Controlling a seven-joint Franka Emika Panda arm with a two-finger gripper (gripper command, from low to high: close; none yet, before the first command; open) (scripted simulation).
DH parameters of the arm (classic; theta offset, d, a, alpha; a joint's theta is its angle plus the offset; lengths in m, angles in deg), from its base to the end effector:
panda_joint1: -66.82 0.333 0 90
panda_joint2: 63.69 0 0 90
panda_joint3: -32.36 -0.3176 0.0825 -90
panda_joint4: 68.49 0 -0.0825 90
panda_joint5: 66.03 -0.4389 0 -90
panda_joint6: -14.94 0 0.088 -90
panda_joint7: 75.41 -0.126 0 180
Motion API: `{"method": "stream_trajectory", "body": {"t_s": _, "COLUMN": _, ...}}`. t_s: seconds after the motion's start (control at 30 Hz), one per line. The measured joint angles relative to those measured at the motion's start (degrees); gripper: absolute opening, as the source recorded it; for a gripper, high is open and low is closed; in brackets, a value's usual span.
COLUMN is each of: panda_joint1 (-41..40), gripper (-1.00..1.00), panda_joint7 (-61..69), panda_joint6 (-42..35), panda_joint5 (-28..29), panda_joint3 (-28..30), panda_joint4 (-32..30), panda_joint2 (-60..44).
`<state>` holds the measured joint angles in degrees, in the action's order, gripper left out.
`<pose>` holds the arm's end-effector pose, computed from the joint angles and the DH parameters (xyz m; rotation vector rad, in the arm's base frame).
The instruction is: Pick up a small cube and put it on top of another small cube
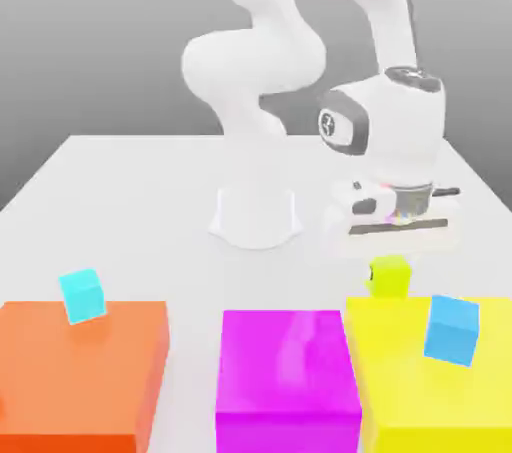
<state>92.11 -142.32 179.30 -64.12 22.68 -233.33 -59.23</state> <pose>0.3110 0.2165 0.1503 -2.9953 0.8060 -0.0945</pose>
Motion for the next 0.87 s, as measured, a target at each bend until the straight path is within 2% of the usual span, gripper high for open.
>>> {"method": "stream_trajectory", "body": {"t_s": 0.17, "panda_joint1": -9.6, "gripper": -1.0, "panda_joint7": 0.5, "panda_joint6": -8.0, "panda_joint5": 2.3, "panda_joint3": 8.6, "panda_joint4": 4.6, "panda_joint2": 3.3}}
{"method": "stream_trajectory", "body": {"t_s": 0.57, "panda_joint1": -34.3, "gripper": -1.0, "panda_joint7": -2.1, "panda_joint6": -24.9, "panda_joint5": 5.8, "panda_joint3": 28.7, "panda_joint4": 11.4, "panda_joint2": 10.5}}
{"method": "stream_trajectory", "body": {"t_s": 0.63, "panda_joint1": -37.3, "gripper": -1.0, "panda_joint7": -2.8, "panda_joint6": -24.1, "panda_joint5": 5.6, "panda_joint3": 31.5, "panda_joint4": 11.6, "panda_joint2": 9.4}}
{"method": "stream_trajectory", "body": {"t_s": 0.77, "panda_joint1": -37.5, "gripper": -1.0, "panda_joint7": -1.0, "panda_joint6": -16.5, "panda_joint5": 2.8, "panda_joint3": 33.1, "panda_joint4": 10.2, "panda_joint2": 2.8}}
{"method": "stream_trajectory", "body": {"t_s": 0.8, "panda_joint1": -37.4, "gripper": 1.0, "panda_joint7": -0.7, "panda_joint6": -15.0, "panda_joint5": 2.5, "panda_joint3": 33.3, "panda_joint4": 9.9, "panda_joint2": 1.6}}
{"method": "stream_trajectory", "body": {"t_s": 0.87, "panda_joint1": -37.4, "gripper": 1.0, "panda_joint7": -0.7, "panda_joint6": -15.0, "panda_joint5": 2.5, "panda_joint3": 33.3, "panda_joint4": 9.9, "panda_joint2": 1.6}}
